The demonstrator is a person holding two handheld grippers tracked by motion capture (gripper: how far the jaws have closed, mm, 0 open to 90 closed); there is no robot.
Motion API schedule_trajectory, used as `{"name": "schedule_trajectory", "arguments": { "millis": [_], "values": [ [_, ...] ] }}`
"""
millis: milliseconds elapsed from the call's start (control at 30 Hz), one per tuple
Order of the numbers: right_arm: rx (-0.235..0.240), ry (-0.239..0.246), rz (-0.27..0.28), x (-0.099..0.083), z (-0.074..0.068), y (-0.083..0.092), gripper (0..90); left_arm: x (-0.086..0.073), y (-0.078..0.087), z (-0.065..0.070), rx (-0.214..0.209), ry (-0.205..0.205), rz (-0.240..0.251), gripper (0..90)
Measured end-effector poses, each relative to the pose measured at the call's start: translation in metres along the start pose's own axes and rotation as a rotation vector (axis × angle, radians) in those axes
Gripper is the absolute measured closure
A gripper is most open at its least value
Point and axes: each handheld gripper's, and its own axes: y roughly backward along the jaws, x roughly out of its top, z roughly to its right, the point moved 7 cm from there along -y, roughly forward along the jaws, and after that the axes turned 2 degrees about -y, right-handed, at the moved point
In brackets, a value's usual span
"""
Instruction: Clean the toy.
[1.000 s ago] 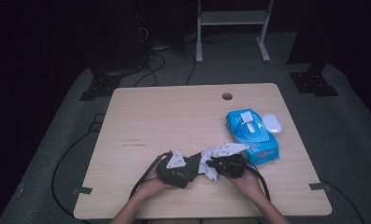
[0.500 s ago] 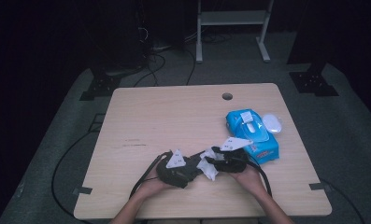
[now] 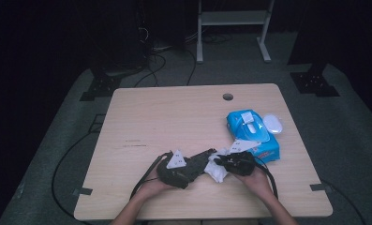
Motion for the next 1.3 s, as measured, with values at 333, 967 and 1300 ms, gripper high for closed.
{"name": "schedule_trajectory", "arguments": {
  "millis": [333,967,1300],
  "values": [
    [-0.084,-0.015,-0.023,-0.004,0.015,0.006,80.8,0.000,0.000,-0.001,-0.005,0.006,0.001,23.2],
    [-0.040,-0.058,0.021,0.007,0.005,-0.007,80.7,0.004,-0.002,0.006,-0.025,-0.008,0.016,23.3],
    [-0.127,-0.031,0.010,0.008,0.018,-0.010,80.7,0.006,-0.004,0.012,-0.046,-0.026,0.020,23.3]
  ]
}}
